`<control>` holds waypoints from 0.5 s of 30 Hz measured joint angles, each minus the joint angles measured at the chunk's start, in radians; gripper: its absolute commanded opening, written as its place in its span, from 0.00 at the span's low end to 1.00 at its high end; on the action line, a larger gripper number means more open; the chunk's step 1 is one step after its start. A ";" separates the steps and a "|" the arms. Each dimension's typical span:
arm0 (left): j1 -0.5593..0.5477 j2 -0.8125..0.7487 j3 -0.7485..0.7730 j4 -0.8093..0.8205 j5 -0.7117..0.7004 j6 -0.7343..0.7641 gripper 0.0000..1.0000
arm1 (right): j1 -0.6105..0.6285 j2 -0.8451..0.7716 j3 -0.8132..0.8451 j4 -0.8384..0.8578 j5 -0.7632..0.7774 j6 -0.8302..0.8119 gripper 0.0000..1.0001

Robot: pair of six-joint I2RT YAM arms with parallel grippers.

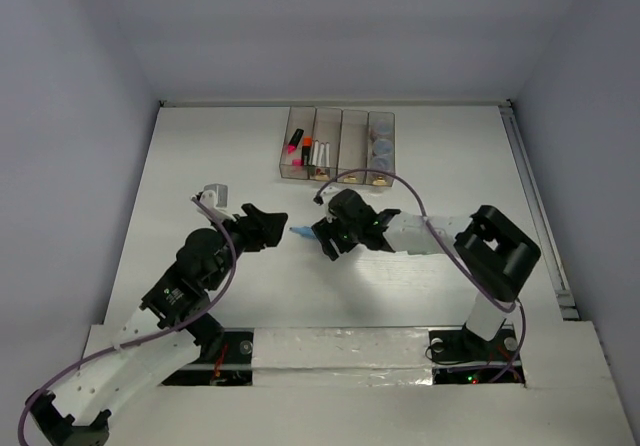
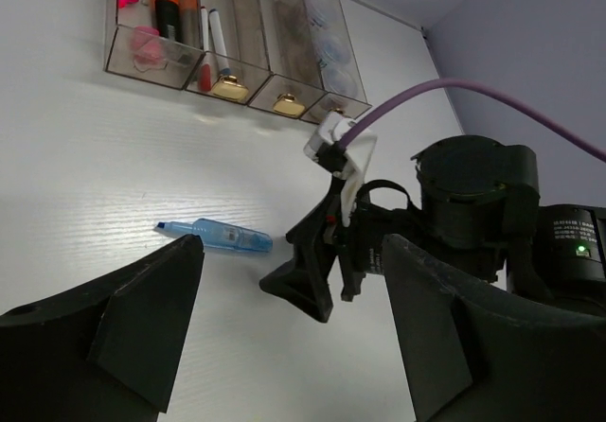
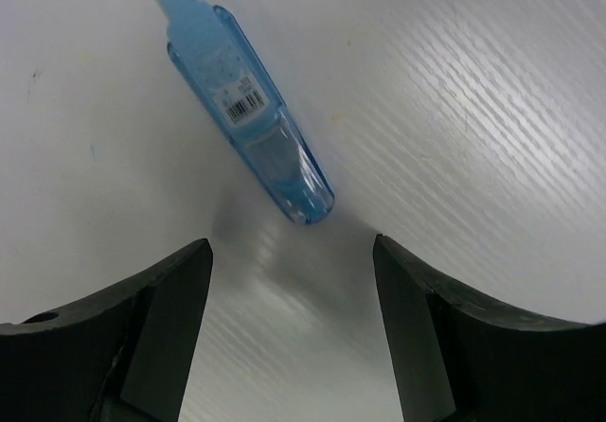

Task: Sort the stationery into containers
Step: Pick up the pen from the center of the board.

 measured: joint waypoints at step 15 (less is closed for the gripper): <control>0.000 -0.018 0.022 -0.033 -0.004 0.011 0.72 | 0.050 0.117 0.118 0.030 0.128 -0.055 0.32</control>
